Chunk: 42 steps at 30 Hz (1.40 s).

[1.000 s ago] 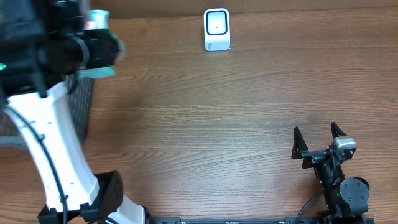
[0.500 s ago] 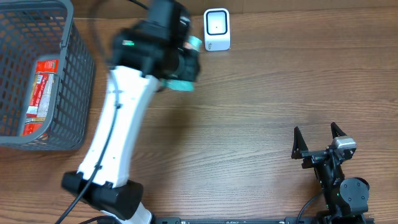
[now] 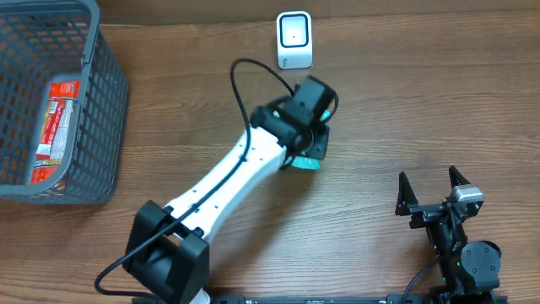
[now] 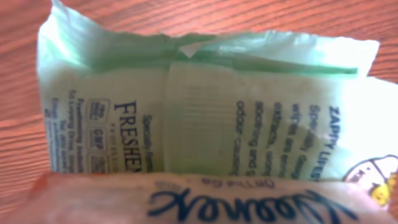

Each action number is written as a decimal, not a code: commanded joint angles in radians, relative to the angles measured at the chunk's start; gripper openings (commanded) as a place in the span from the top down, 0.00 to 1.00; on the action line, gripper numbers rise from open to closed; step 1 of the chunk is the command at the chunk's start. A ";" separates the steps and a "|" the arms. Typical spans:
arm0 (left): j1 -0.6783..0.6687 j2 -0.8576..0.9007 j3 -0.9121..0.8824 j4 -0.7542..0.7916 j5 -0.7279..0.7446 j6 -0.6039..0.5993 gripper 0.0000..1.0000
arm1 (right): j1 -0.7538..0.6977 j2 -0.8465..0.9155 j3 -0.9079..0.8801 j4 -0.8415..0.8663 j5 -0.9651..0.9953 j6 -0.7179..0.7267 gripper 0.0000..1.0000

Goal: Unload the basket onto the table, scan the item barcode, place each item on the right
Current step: 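Lift the packs out and carry them toward the table center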

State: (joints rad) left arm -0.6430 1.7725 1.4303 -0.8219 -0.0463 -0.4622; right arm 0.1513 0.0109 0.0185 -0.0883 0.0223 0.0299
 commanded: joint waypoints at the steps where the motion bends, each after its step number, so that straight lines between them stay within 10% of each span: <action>1: -0.026 -0.010 -0.076 0.074 -0.024 -0.056 0.64 | -0.003 -0.008 -0.011 0.006 -0.006 -0.002 0.00; 22: -0.077 0.072 -0.185 0.135 0.040 -0.059 0.54 | -0.003 -0.008 -0.011 0.006 -0.006 -0.002 0.00; 37: -0.076 0.042 -0.124 0.129 0.073 -0.038 0.00 | -0.003 -0.008 -0.011 0.006 -0.006 -0.001 0.00; 42: -0.073 0.040 -0.083 0.078 0.072 -0.031 0.00 | -0.003 -0.008 -0.011 0.006 -0.006 -0.002 0.00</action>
State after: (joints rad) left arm -0.7139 1.8194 1.3060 -0.7303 0.0154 -0.5137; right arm 0.1509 0.0109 0.0185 -0.0895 0.0223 0.0299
